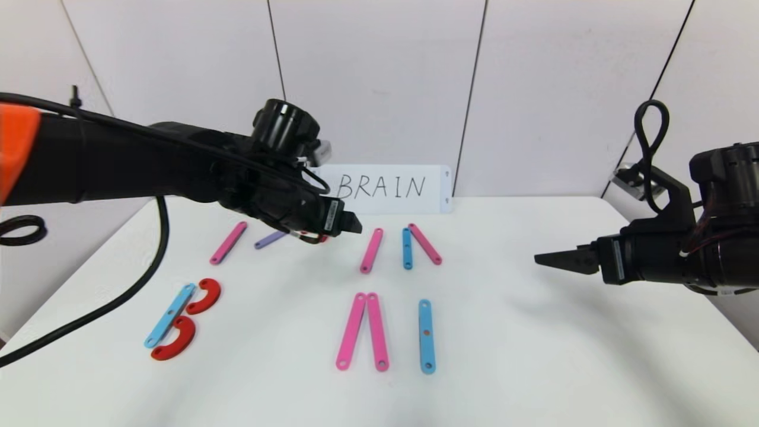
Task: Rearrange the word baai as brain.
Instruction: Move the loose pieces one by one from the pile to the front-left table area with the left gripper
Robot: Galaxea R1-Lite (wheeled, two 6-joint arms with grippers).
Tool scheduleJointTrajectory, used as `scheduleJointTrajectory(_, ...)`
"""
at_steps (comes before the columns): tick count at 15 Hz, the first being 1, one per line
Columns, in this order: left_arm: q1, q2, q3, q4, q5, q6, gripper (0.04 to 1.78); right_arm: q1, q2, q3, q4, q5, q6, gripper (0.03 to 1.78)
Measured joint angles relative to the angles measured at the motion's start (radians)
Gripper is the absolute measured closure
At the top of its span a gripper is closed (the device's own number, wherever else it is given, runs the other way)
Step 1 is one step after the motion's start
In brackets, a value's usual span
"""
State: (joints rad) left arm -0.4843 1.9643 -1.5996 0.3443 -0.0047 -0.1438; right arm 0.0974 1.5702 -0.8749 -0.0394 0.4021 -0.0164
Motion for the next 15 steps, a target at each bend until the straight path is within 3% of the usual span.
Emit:
scheduleJointTrajectory(8,0.115,-0.237,0.266,0.036,-0.005,0.013,0.07,0.015,-0.002,0.014,0.0,0.003,0.0,0.08)
scheduleJointTrajectory(15,0.161,-0.329,0.308,0.078,-0.008,0.012,0.07,0.017,-0.007,0.021,0.0,0.003,0.0,0.08)
